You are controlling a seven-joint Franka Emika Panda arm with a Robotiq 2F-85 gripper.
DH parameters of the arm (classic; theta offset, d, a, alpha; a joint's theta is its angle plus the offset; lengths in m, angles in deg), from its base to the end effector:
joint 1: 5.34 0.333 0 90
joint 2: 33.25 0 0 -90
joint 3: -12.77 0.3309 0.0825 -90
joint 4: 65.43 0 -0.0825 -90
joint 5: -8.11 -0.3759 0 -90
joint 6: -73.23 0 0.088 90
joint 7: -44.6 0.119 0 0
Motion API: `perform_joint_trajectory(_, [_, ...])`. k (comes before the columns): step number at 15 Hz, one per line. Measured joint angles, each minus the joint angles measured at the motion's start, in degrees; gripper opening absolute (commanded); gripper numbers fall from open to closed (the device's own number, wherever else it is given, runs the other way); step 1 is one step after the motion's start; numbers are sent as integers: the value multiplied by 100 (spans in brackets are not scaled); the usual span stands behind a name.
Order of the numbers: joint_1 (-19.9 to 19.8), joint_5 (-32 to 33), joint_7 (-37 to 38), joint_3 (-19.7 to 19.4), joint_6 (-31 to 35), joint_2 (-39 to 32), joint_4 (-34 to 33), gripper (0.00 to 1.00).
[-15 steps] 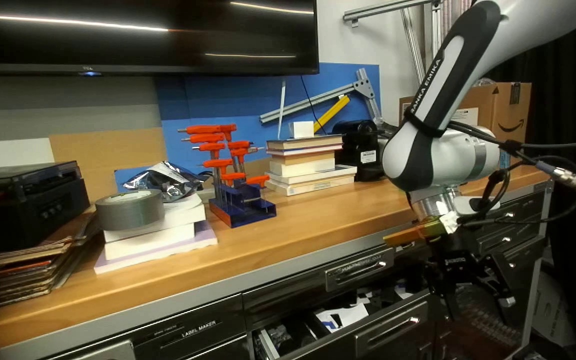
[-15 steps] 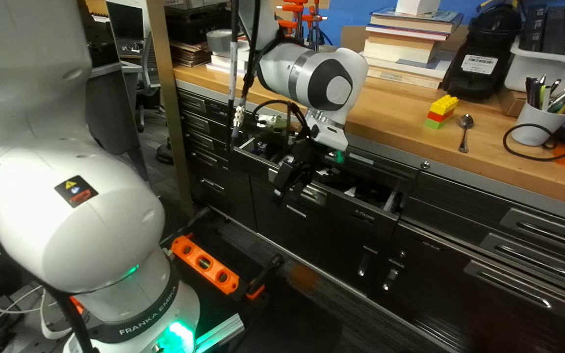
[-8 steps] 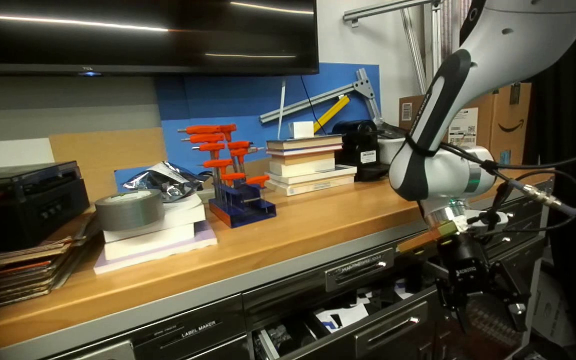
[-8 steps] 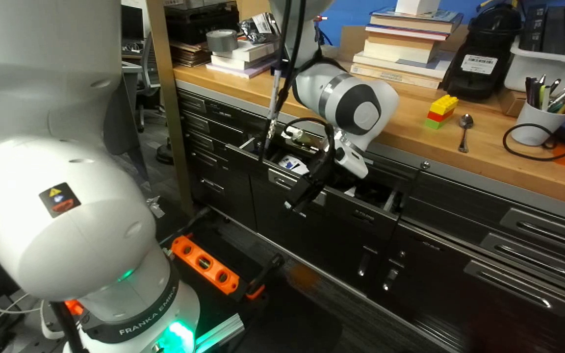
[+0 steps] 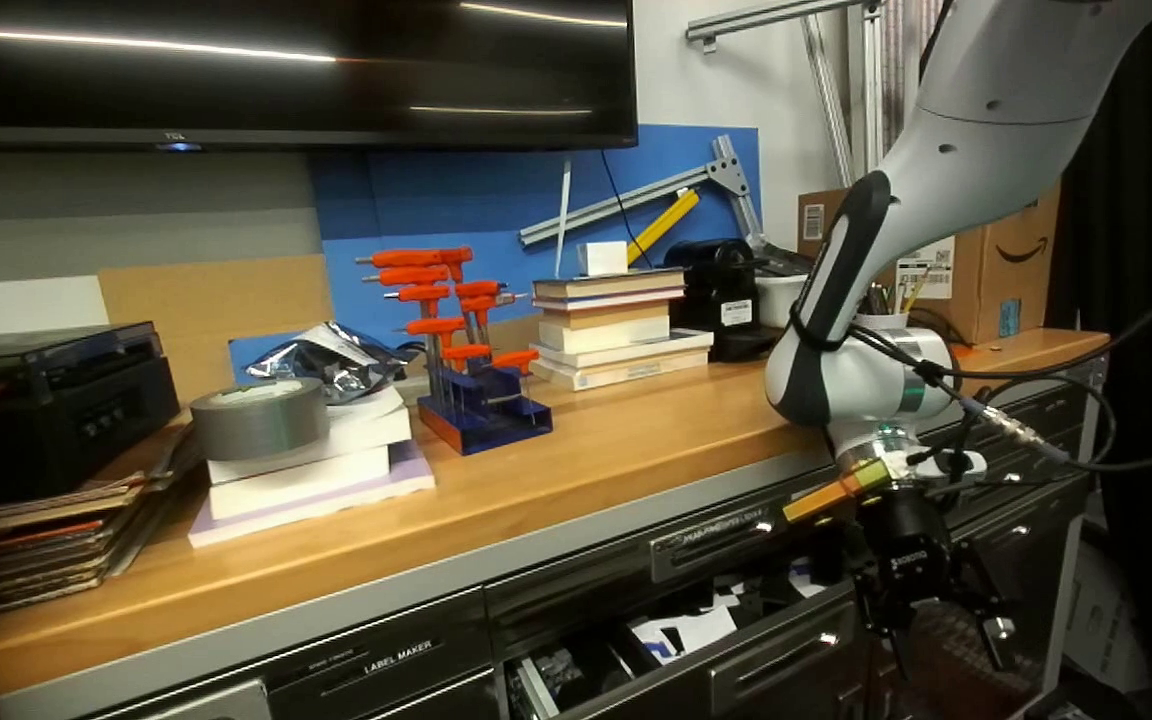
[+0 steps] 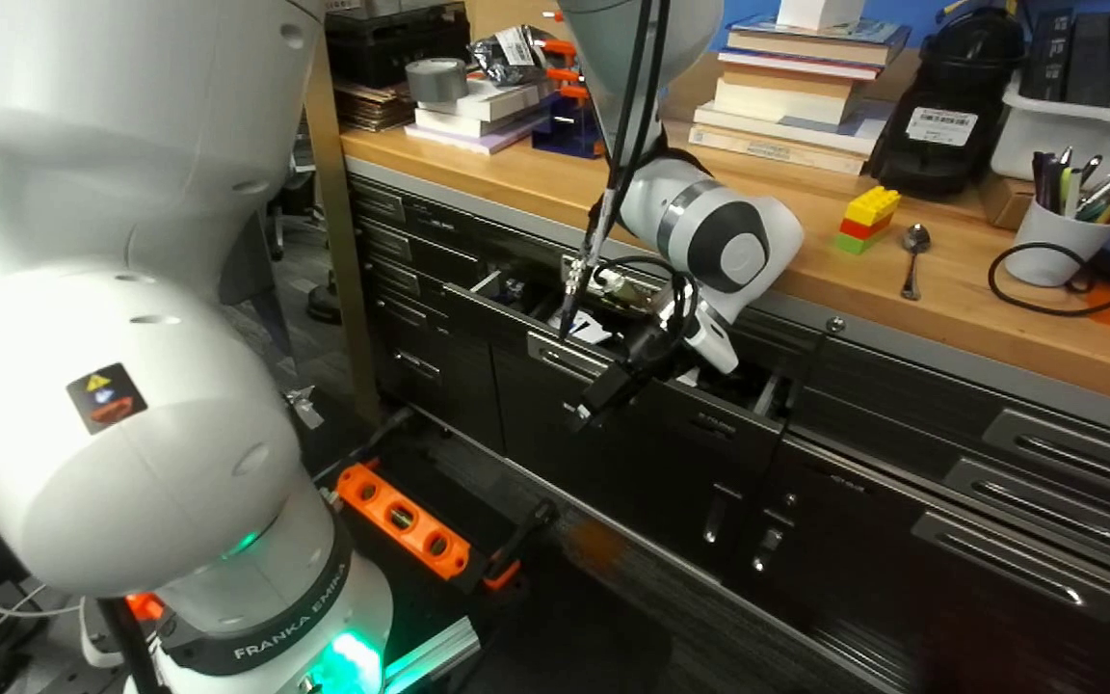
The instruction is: Put the black object in the top drawer
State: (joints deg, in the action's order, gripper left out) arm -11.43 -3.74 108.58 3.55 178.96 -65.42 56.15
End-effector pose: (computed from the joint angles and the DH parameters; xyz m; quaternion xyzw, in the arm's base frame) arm 0.4464 -0.1096 0.1262 0.6575 -0.6379 -0.3786 0.1320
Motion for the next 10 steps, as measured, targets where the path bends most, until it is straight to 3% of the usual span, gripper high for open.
perform_joint_trajectory(5, [-128, -1077, -800, 73, 364, -95, -79, 100])
perform_joint_trajectory(10, [-270, -2410, -1877, 331, 1540, -425, -114, 100])
